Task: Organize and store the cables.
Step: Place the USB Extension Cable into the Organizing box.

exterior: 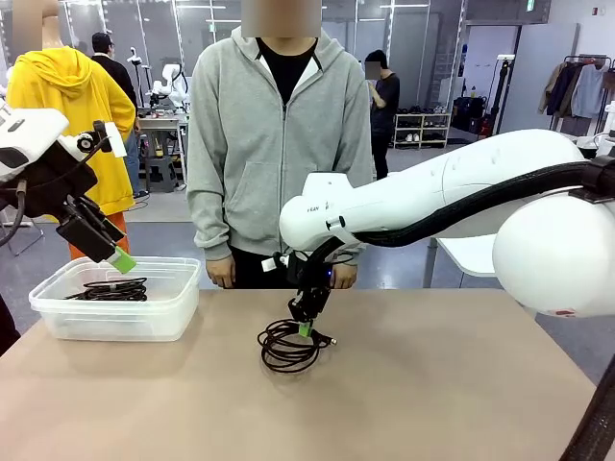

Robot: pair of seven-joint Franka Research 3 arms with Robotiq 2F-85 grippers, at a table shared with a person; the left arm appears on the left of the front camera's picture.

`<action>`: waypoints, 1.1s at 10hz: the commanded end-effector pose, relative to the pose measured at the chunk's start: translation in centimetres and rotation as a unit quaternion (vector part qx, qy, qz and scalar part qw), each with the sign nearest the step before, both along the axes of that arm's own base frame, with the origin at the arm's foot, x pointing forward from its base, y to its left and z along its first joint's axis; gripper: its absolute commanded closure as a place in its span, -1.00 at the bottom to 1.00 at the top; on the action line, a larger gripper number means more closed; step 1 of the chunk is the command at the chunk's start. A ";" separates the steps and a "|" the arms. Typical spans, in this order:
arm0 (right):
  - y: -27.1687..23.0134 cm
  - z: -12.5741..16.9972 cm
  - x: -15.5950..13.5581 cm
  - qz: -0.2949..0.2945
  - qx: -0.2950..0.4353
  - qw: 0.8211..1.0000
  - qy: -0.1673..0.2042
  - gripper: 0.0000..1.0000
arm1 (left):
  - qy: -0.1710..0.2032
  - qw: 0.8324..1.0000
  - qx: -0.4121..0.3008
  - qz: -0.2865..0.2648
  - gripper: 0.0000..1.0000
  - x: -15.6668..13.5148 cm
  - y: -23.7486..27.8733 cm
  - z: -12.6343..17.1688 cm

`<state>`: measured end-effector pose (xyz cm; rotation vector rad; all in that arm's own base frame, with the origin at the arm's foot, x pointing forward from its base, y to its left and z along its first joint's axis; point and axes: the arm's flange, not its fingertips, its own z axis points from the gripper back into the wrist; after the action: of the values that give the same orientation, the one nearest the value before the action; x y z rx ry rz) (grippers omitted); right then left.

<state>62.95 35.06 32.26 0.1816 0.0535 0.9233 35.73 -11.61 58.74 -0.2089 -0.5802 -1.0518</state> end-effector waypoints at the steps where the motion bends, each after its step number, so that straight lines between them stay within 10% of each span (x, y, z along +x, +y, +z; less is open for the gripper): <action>1: -0.3 0.1 -0.2 -0.012 0.006 1.000 0.002 1.00 | 0.003 1.000 0.004 -0.002 -1.00 0.0 0.1 0.1; 3: -0.5 0.7 -0.4 -0.013 0.010 1.000 0.003 0.11 | 0.003 1.000 0.004 -0.002 -1.00 0.0 0.1 0.1; 7: -1.1 1.1 -0.4 -0.021 0.015 1.000 -0.008 -1.00 | 0.003 1.000 0.004 -0.002 -1.00 0.0 0.1 0.1; 11: -1.7 1.5 -0.2 -0.026 0.018 0.999 -0.012 -1.00 | 0.003 1.000 0.004 -0.002 -1.00 0.0 0.1 0.1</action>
<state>63.69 33.95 33.62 0.1906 0.0238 0.8992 35.73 -11.61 58.74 -0.2089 -0.5802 -1.0518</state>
